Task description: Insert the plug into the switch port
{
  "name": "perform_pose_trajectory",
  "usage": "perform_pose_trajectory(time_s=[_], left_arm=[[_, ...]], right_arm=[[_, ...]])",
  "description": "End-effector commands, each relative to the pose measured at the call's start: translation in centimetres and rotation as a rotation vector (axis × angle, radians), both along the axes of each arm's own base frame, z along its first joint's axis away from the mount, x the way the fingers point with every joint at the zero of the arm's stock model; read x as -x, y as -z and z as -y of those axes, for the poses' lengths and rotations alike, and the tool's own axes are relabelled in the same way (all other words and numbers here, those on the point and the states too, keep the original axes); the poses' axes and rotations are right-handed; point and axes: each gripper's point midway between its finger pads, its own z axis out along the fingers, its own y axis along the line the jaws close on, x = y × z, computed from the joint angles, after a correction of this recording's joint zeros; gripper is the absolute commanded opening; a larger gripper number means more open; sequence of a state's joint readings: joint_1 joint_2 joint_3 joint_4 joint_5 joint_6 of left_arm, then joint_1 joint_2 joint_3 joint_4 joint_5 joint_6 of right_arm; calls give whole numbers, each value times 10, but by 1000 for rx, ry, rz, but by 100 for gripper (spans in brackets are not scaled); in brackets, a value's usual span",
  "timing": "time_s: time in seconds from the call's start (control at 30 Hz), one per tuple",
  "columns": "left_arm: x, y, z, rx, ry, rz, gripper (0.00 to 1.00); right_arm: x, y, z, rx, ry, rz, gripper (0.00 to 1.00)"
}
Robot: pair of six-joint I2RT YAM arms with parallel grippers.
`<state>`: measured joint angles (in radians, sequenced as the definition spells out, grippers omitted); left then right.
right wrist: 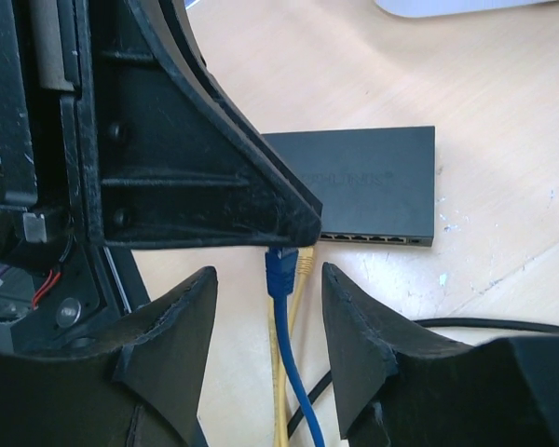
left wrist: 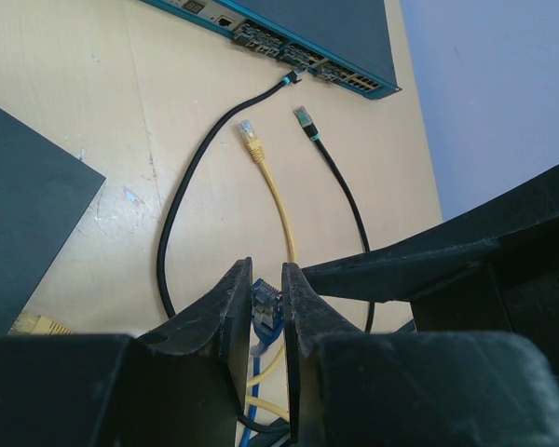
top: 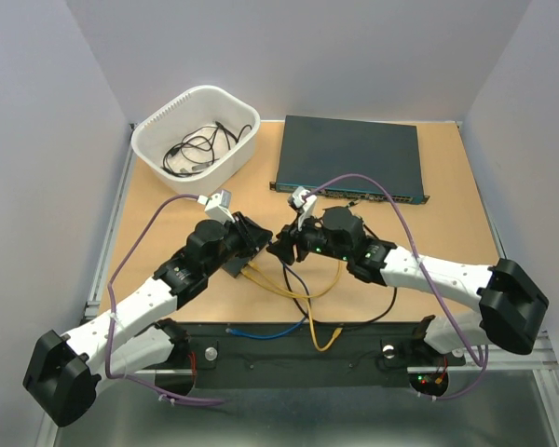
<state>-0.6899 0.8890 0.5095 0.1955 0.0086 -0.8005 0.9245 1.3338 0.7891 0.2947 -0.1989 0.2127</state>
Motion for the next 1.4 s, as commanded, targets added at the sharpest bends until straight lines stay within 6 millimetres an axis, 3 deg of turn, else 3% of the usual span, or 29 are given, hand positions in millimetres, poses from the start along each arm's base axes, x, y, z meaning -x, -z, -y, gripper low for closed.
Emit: perform_pose_trajectory(time_s=[0.0,0.13,0.33,0.73,1.1,1.2,1.27,1.37], left_arm=[[-6,-29,5,49,-2,53,0],[-5,-32,5,53,4,62,0],[-4,-33,5,56,4,65,0],[-1,-36,5,73,13,65,0],[2,-37,5,84,23,74,0],[2,-38,5,80,31,89,1],[4,-43,5,85,38,108,8],[8,-56,5,113,60,171,37]], right_arm=[[-7,-25,-15,-37,8,56,54],[-8,-21,-19,-17,16,60,52],[-11,-15,-21,7,34,63,40],[-11,-3,-25,35,40,54,30],[-12,-7,-22,24,67,82,3],[-8,-11,-19,2,55,96,0],[-4,-14,-16,-14,43,104,0],[3,-19,-14,-37,19,112,0]])
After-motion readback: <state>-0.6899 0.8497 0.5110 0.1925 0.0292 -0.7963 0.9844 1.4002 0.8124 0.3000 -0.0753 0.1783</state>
